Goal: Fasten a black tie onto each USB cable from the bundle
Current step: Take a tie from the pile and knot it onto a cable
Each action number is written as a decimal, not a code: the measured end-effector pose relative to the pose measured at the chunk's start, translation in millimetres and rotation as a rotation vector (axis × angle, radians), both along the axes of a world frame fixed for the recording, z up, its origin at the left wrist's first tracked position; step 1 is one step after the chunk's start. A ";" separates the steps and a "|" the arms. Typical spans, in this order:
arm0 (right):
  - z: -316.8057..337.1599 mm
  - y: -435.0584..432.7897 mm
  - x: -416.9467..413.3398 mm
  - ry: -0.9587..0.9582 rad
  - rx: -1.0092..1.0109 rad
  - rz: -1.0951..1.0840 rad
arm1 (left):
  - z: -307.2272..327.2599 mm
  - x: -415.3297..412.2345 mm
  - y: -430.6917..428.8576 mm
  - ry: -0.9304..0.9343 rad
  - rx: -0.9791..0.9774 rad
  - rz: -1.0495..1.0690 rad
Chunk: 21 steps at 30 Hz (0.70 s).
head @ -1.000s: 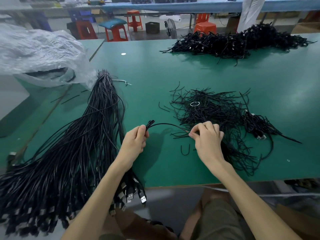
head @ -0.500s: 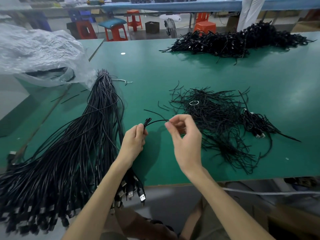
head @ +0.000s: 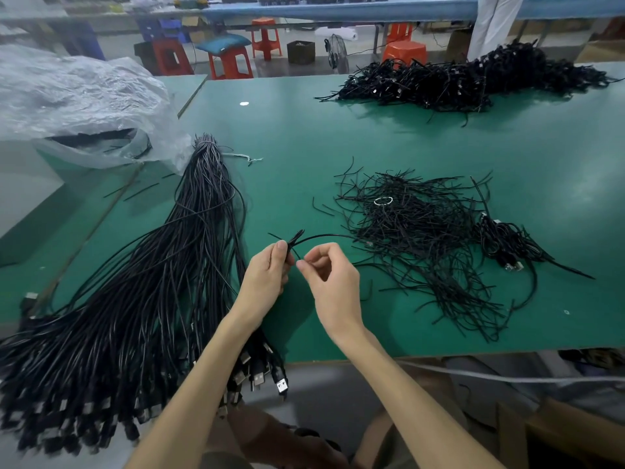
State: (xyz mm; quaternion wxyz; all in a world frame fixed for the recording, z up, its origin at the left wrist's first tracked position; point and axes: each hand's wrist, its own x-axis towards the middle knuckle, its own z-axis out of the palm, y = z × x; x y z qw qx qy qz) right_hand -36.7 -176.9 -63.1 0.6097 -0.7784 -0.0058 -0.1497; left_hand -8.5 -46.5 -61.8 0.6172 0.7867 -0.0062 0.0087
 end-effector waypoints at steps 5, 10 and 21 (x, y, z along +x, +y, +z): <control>-1.9 1.6 -0.1 0.005 0.004 0.025 | 1.4 -1.6 0.3 0.015 -0.037 -0.013; -1.8 -3.7 0.9 0.062 0.124 0.034 | 2.1 -3.7 -0.7 -0.015 -0.038 -0.040; -1.3 -6.6 0.9 0.100 0.189 0.109 | 3.1 -3.2 0.2 -0.005 -0.036 -0.037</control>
